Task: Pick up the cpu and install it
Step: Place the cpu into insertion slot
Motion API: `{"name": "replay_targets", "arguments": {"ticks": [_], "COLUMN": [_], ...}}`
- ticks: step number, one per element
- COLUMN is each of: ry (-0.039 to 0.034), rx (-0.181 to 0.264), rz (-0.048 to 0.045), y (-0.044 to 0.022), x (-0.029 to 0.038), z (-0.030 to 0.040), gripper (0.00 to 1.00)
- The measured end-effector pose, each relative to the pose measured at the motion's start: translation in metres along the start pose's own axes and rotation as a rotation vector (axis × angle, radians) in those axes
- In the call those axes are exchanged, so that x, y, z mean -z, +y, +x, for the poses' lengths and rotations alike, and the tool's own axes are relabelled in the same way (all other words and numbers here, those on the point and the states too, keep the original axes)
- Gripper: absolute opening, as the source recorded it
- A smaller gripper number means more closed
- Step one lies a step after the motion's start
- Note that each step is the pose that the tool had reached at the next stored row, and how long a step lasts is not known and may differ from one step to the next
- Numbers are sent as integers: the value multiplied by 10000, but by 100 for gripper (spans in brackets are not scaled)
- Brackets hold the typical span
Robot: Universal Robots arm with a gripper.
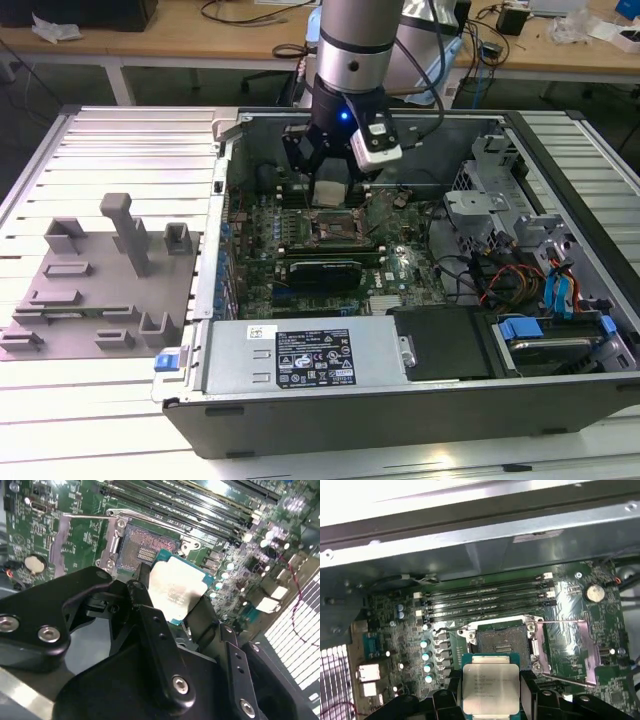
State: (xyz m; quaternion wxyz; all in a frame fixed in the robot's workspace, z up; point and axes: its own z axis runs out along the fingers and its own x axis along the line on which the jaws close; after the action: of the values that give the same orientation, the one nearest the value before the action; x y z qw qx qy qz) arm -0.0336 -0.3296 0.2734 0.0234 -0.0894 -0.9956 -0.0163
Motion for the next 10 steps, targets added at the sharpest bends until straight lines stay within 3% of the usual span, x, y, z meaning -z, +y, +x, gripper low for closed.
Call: {"name": "replay_targets", "arguments": {"ticks": [2,7,10], "ry": [-9,-63,-83], "rx": [-292,-2230,-2946], "rz": [-15,-111,-147], "y": [0,0,0], "x": [-1,-4,-5], "z": [0,0,0], "gripper": [55,55,55]}}
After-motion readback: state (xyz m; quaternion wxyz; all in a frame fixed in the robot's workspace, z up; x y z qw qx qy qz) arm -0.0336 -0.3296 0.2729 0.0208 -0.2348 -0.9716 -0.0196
